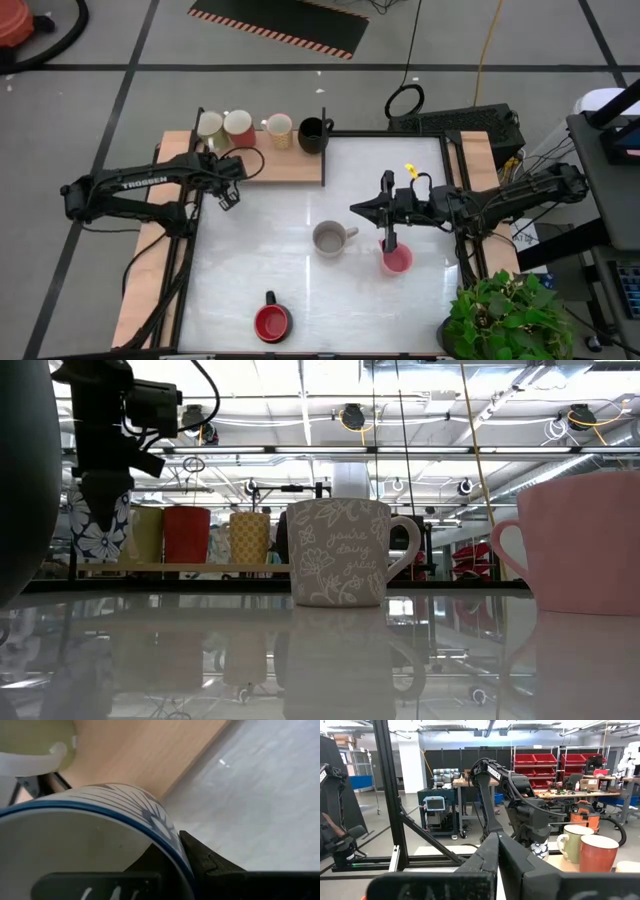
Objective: Place coffee mugs
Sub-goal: Put the blue patterned mug on the shelf
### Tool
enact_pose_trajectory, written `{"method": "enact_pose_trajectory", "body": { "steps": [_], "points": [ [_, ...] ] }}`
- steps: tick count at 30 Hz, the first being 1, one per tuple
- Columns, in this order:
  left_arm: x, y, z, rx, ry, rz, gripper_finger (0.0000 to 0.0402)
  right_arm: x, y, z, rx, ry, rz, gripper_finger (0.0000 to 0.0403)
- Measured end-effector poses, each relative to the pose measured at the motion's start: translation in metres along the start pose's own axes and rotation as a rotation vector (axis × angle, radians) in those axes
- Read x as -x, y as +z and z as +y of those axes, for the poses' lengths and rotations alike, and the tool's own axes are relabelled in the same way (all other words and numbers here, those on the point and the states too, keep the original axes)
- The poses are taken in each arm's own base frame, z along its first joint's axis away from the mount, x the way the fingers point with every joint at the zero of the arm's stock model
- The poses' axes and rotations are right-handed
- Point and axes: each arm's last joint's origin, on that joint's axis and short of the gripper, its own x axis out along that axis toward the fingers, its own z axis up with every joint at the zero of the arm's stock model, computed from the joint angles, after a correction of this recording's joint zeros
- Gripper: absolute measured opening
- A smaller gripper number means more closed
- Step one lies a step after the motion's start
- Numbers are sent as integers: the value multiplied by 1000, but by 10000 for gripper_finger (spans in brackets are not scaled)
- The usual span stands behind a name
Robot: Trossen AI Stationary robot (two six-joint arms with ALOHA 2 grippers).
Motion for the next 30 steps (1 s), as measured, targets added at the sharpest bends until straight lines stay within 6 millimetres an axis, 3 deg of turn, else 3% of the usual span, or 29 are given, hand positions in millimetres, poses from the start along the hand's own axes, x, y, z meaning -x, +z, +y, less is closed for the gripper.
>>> {"method": "enact_pose_trajectory", "body": {
  "steps": [18,30],
  "points": [
    [-3,11,6,90,-50,-65,28,-1,0,-5,5,-19,1,4],
    [-3,14,6,61,-108,-80,28,-1,1,-6,21,-24,-13,4]
  ]
}}
